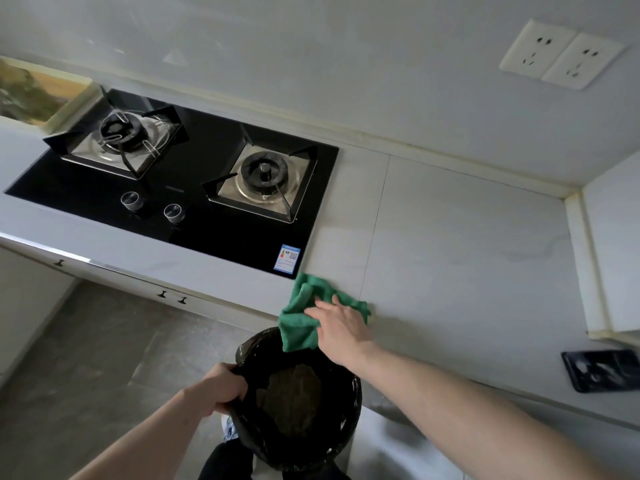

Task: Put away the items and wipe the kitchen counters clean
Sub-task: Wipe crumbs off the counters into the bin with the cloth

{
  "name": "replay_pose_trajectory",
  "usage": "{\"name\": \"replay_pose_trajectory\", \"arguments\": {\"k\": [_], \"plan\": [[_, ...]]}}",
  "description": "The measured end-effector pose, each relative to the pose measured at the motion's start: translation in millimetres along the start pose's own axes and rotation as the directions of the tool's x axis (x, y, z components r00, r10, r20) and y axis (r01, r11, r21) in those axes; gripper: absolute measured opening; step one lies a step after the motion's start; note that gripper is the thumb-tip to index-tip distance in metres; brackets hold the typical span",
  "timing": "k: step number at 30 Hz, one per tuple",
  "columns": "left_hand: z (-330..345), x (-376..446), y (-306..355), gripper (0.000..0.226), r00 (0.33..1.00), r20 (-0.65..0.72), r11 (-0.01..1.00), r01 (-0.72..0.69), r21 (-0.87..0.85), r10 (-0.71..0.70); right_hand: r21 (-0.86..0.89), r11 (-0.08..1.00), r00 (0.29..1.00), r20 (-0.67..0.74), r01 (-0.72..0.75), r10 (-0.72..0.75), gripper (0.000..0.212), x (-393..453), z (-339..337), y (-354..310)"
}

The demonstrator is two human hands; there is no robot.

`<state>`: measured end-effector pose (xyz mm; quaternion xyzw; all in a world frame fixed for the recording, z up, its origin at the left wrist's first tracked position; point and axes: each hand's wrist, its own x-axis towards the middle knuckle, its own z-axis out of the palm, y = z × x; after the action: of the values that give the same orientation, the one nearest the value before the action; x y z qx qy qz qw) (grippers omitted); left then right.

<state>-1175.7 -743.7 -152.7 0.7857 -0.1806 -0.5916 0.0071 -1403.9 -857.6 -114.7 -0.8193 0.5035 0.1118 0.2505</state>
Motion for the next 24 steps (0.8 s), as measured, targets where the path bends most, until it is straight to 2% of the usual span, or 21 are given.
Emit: {"name": "replay_pose_trajectory", "arguments": {"k": [4,9,12,14,16,19,24], "plan": [[1.0,-0.8,-0.7,0.045,1.000,-0.006,1.000,-0.009,0.008,0.009,-0.013,0.995,0.994,0.039,0.100,-0.099,0.050,-35.4,8.1,-7.6],[3.5,-6.1,0.1,0.044,1.000,0.017,1.000,-0.004,0.009,0.004,0.119,0.989,0.996,0.000,0.091,-0.091,0.043,-56.3,-9.8,3.9],[4.8,-8.6,1.7,0.046,1.000,0.019,1.000,-0.003,0.005,0.003,0.213,0.977,0.979,-0.202,0.010,0.033,0.042,-42.5,-35.9,29.8],[5.7,-9.4,2.4,0.046,1.000,0.023,1.000,-0.007,0.007,0.007,0.275,0.960,0.924,-0.349,-0.059,0.157,0.037,-23.2,-58.0,58.5],[6.7,-10.5,3.3,0.045,1.000,0.021,1.000,-0.010,0.014,0.009,0.267,0.954,0.863,-0.439,-0.138,0.248,0.035,-2.9,-78.8,91.3],[9.2,-11.9,5.8,0.046,1.000,0.004,1.000,-0.010,0.025,0.010,0.241,0.930,0.804,-0.472,-0.277,0.362,0.034,22.8,-98.1,138.2],[17.2,-9.5,7.2,0.041,1.000,0.003,0.999,-0.029,0.038,0.029,0.233,0.840,0.742,-0.395,-0.490,0.542,0.028,30.1,-96.6,204.8]]}}
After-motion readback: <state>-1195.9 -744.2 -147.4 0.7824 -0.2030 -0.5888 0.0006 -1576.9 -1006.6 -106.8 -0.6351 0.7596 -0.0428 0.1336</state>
